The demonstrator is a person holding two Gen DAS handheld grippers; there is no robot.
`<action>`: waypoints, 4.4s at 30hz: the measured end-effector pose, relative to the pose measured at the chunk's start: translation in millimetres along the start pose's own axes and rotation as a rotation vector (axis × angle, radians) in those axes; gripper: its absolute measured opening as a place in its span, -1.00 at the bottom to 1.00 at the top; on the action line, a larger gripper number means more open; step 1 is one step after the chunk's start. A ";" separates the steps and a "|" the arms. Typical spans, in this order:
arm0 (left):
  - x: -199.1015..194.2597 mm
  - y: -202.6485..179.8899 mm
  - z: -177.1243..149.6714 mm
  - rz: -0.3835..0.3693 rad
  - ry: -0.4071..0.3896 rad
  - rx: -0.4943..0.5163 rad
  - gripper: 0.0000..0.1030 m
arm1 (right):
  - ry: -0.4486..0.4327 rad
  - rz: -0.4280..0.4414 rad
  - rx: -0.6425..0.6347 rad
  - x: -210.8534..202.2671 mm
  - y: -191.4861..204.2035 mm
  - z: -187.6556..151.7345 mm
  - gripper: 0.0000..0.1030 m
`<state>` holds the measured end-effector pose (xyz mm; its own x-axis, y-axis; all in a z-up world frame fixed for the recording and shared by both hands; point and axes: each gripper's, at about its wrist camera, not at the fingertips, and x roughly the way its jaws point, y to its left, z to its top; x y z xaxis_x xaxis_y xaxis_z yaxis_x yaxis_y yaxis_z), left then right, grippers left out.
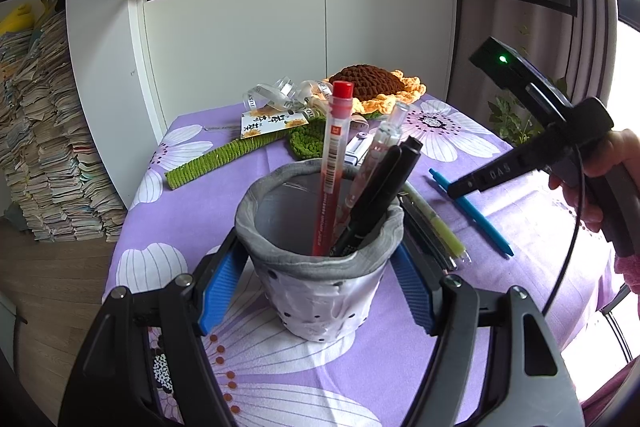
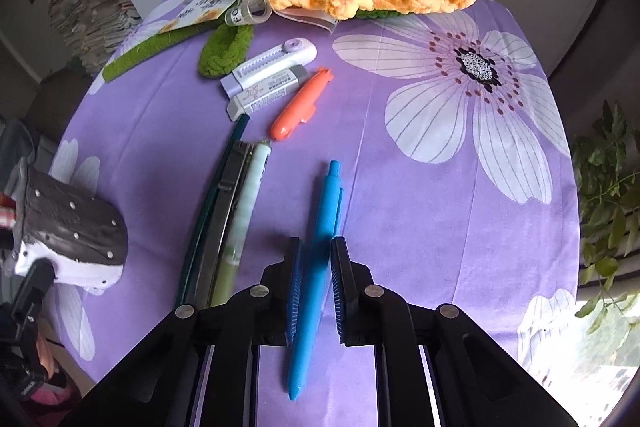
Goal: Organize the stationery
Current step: 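Grasp the blue pen on the cloth with the right gripper, then lift the blue pen and lower it into the pen holder cup, then close the right gripper around the pale green pen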
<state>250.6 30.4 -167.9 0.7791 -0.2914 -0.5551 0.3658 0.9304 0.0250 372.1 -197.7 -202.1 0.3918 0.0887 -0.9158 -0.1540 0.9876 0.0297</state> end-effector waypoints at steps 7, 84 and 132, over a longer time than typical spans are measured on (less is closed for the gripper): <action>0.0 0.0 -0.1 -0.001 0.001 -0.001 0.37 | 0.020 -0.031 0.016 13.9 0.5 23.1 -0.75; 0.9 -7.9 2.2 -0.005 0.002 0.009 0.37 | -0.277 0.368 -0.271 -93.2 130.8 11.6 -0.79; 0.5 -8.4 2.1 0.003 0.009 0.004 0.37 | -0.035 0.098 0.034 16.6 25.7 13.8 -0.78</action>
<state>249.0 22.0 -166.7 0.7755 -0.2866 -0.5626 0.3657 0.9302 0.0302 387.2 -169.1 -211.0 0.4078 0.1884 -0.8934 -0.1627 0.9778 0.1320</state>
